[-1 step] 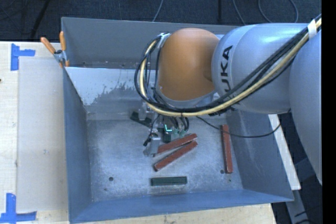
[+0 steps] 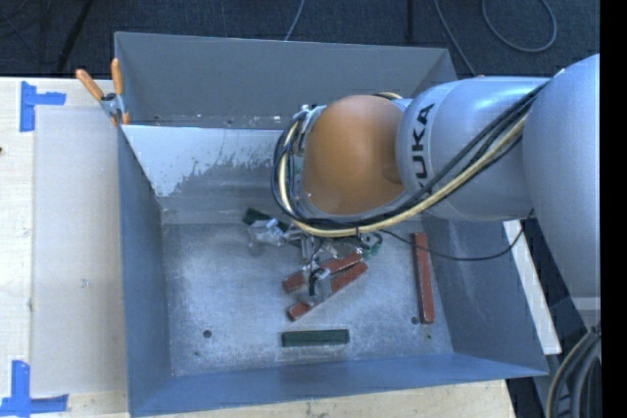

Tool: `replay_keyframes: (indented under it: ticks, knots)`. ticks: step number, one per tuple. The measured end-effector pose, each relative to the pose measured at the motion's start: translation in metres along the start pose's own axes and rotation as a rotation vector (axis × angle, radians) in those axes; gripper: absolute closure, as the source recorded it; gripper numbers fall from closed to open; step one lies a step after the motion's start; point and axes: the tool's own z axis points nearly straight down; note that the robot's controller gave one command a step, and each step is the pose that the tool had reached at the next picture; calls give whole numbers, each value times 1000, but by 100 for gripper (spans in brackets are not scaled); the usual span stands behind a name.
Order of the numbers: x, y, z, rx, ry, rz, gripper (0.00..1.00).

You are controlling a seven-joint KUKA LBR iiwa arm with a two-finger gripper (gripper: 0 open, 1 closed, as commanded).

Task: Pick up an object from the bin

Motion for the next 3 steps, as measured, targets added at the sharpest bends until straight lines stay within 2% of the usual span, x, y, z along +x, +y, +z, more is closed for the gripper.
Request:
replay_keyframes:
  ticks: [1,2,3]
  knots:
    - [10,-70,12,6,-5,-344,0]
    - [54,-125,13,5,-4,-548,0]
    - [52,-123,13,2,-6,-546,100]
